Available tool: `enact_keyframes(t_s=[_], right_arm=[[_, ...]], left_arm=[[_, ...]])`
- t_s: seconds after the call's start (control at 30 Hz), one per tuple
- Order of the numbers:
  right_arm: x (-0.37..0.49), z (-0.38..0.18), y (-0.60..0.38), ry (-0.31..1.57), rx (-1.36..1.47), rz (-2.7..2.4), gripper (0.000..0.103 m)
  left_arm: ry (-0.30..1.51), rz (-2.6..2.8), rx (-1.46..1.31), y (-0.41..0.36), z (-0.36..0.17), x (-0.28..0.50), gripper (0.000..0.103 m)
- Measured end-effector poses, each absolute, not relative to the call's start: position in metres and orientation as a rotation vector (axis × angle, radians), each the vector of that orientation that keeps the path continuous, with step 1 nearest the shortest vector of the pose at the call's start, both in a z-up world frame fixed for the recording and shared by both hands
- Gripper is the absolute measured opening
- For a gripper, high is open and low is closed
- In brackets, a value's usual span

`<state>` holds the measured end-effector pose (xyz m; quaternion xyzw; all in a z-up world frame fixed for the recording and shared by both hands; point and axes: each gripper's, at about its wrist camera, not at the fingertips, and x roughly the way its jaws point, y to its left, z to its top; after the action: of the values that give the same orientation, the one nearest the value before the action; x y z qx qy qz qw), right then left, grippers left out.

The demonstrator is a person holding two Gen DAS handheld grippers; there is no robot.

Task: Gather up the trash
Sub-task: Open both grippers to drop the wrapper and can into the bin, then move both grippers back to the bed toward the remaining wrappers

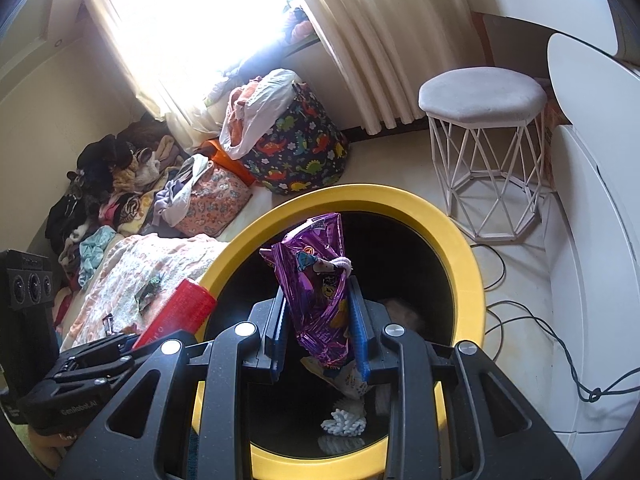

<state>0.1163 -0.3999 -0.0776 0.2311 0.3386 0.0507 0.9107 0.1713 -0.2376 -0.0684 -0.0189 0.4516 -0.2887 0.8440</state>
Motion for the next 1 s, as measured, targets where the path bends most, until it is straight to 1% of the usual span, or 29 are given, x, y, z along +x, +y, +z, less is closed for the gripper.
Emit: enact_keyframes(t_s=[0.17, 0.2, 0.23, 0.27, 0.3, 0.33, 0.37, 0.4, 0.43, 0.5, 0.7, 1.0], right_arm=[[0.117, -0.080, -0.401, 0.702, 0.483, 0.098, 0.027], [0.116, -0.080, -0.402, 0.701, 0.488, 0.099, 0.032], [0.116, -0.081, -0.403, 0.700, 0.492, 0.098, 0.040], [0.115, -0.081, -0.403, 0.699, 0.496, 0.092, 0.043], [0.115, -0.081, -0.403, 0.697, 0.500, 0.088, 0.047], [0.114, -0.081, -0.403, 0.696, 0.504, 0.086, 0.049], [0.114, -0.082, -0.402, 0.696, 0.502, 0.085, 0.049], [0.114, -0.081, -0.401, 0.696, 0.496, 0.085, 0.049], [0.114, -0.081, -0.401, 0.695, 0.488, 0.087, 0.049], [0.113, -0.079, -0.395, 0.691, 0.466, 0.100, 0.049], [0.114, -0.070, -0.374, 0.691, 0.434, 0.141, 0.053], [0.120, -0.054, -0.338, 0.682, 0.372, 0.217, 0.053]], left_arm=[[0.964, -0.605, -0.035, -0.240, -0.073, 0.173, 0.028], [0.963, -0.602, -0.038, -0.239, -0.073, 0.174, 0.030], [0.963, -0.601, -0.047, -0.237, -0.073, 0.174, 0.037], [0.959, -0.594, -0.057, -0.235, -0.072, 0.175, 0.043], [0.954, -0.582, -0.063, -0.233, -0.071, 0.175, 0.057], [0.946, -0.568, -0.069, -0.229, -0.070, 0.176, 0.063], [0.937, -0.556, -0.075, -0.225, -0.068, 0.176, 0.065], [0.930, -0.547, -0.081, -0.222, -0.066, 0.175, 0.073], [0.918, -0.531, -0.086, -0.218, -0.064, 0.175, 0.084], [0.891, -0.502, -0.102, -0.210, -0.059, 0.173, 0.092], [0.834, -0.411, -0.123, -0.182, -0.047, 0.169, 0.092], [0.764, -0.330, -0.137, -0.146, -0.032, 0.165, 0.092]])
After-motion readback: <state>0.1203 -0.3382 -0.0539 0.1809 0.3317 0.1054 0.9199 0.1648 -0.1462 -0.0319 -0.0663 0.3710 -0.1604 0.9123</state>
